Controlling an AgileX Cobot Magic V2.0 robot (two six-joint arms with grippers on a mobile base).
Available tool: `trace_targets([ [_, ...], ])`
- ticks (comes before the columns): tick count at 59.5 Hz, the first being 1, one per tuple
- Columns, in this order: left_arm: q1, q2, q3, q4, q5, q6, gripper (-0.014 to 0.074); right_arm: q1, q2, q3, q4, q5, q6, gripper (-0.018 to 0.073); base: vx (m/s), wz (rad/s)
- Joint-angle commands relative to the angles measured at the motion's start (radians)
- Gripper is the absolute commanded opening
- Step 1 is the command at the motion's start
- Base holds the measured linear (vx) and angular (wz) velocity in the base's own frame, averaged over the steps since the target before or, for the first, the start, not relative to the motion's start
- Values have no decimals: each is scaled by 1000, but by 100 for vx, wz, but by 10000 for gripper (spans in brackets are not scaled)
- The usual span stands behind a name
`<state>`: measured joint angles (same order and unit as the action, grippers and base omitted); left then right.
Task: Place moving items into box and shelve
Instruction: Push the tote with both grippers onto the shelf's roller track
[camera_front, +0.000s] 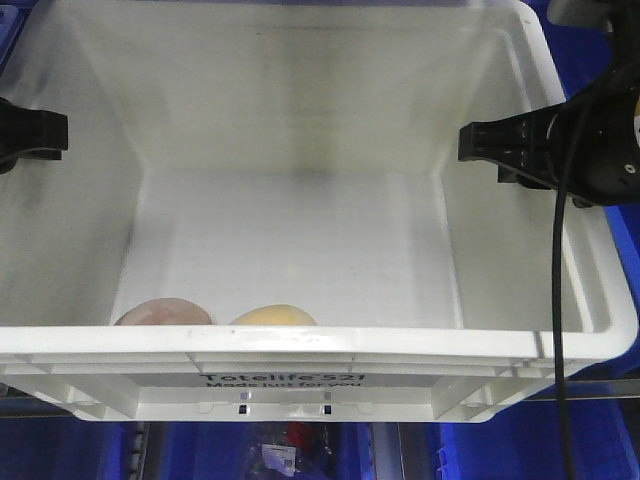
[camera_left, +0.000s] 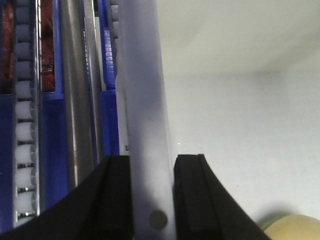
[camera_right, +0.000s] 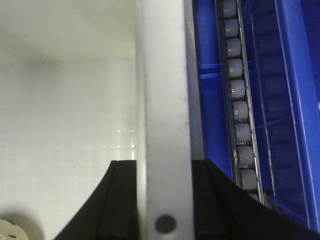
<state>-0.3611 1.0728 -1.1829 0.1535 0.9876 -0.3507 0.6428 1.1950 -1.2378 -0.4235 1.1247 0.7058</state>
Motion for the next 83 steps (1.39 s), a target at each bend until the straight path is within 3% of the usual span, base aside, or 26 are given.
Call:
trace_targets([
  [1,8,18,-33,159,-112,-21,72,-15,6,-37,-173,-89,12,131,0,0],
  [19,8,198,-33,388,-203,-267,77,-15,164,-37,-361,-199,170,145,0,0],
  [28,8,270,-34,428,-264,-280,88,-15,238,-37,-418,-258,222,193,0,0],
  [33,8,290,-35,437,-287,-281,122,-15,273,-37,-417,-291,222,276,0,0],
  [37,8,297,-35,437,-302,-281,175,-15,293,-37,-416,-316,222,351,0,0],
  [47,8,297,-35,437,-307,-281,421,-15,309,-37,-418,-361,234,542,0,0],
  [59,8,280,-35,443,-239,-281,619,-15,283,-37,-422,-342,238,599,0,0],
  [71,8,193,-35,420,-154,-228,623,-13,211,-37,-404,-297,197,574,0,0],
  [83,8,65,-10,236,-91,-26,575,-11,112,34,-292,-293,16,559,0,0],
])
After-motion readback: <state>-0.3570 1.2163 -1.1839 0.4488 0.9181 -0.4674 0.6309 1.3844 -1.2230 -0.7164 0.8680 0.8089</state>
